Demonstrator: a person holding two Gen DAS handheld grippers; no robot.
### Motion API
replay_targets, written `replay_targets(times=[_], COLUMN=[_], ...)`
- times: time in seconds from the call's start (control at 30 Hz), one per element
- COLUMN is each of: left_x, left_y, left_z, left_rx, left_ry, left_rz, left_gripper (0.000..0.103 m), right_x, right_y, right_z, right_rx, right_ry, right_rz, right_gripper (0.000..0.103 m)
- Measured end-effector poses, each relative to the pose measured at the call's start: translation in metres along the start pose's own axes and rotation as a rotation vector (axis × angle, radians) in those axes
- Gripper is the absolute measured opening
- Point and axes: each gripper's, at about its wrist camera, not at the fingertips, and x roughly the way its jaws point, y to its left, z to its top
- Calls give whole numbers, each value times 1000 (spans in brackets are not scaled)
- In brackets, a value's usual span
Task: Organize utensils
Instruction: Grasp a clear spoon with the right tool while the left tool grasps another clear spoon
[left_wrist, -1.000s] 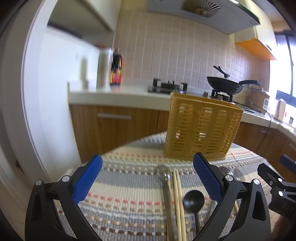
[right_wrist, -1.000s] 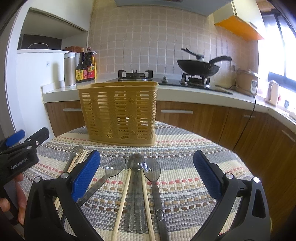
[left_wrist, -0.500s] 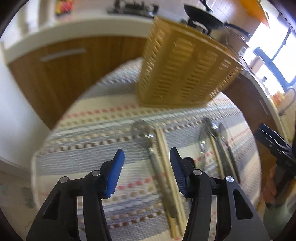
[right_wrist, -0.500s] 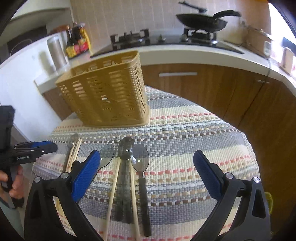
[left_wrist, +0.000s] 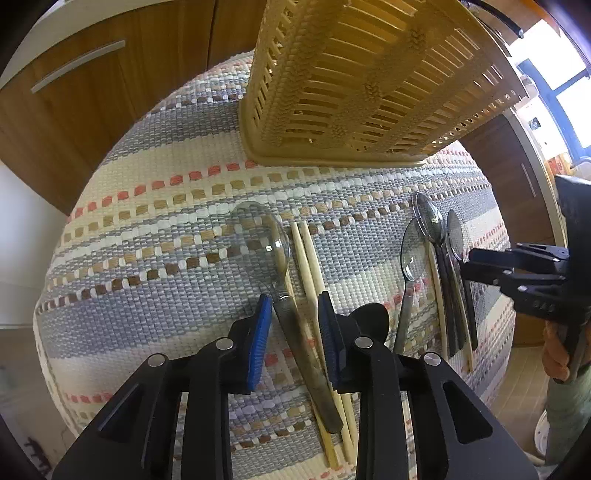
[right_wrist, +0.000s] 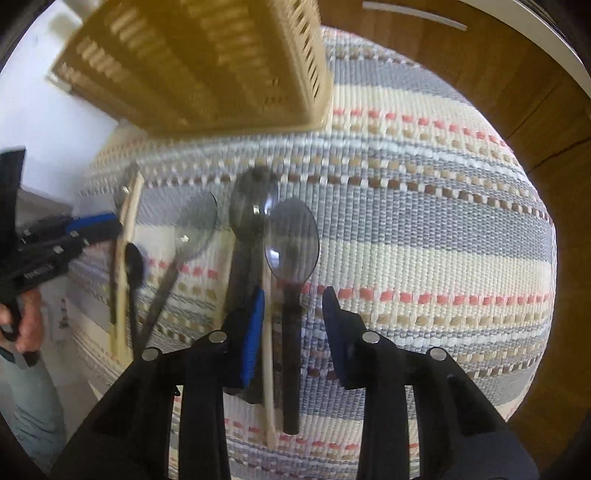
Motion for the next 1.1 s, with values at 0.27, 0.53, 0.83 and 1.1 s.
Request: replay_targets(times=[0.27, 0.53, 0.83, 1.1], left_x=[-16, -36, -31, -56], left_y=[25, 46, 25, 23], left_z=[12, 4, 13, 0], left_rx=[-12, -17, 79, 77], left_ry=[12, -8, 49, -78], left_rz=[-16, 48, 164, 136], left_gripper=[9, 7, 26, 10], right_x=[19, 3, 9, -15], right_y=[20, 17, 24, 30], right_z=[-3, -9, 0, -14], right_rx=[-80, -97, -133, -167], right_ry=[20, 39, 96, -49], right_rz=[-55, -79, -101, -36], right_gripper=[10, 10, 10, 10])
